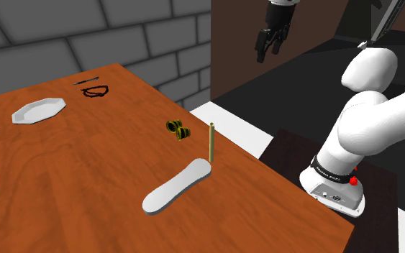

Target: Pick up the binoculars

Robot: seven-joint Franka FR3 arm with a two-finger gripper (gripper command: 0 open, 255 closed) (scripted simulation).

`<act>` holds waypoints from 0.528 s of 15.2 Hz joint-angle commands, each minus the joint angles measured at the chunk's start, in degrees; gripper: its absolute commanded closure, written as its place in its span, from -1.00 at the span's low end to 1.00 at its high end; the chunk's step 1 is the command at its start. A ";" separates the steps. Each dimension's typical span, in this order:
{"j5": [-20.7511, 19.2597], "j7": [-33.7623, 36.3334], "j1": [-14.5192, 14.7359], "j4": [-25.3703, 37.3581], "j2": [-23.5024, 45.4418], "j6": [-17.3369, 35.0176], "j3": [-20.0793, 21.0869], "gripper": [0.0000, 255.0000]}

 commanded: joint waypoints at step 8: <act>3.79 7.87 2.38 1.32 9.54 6.16 6.49 -1.00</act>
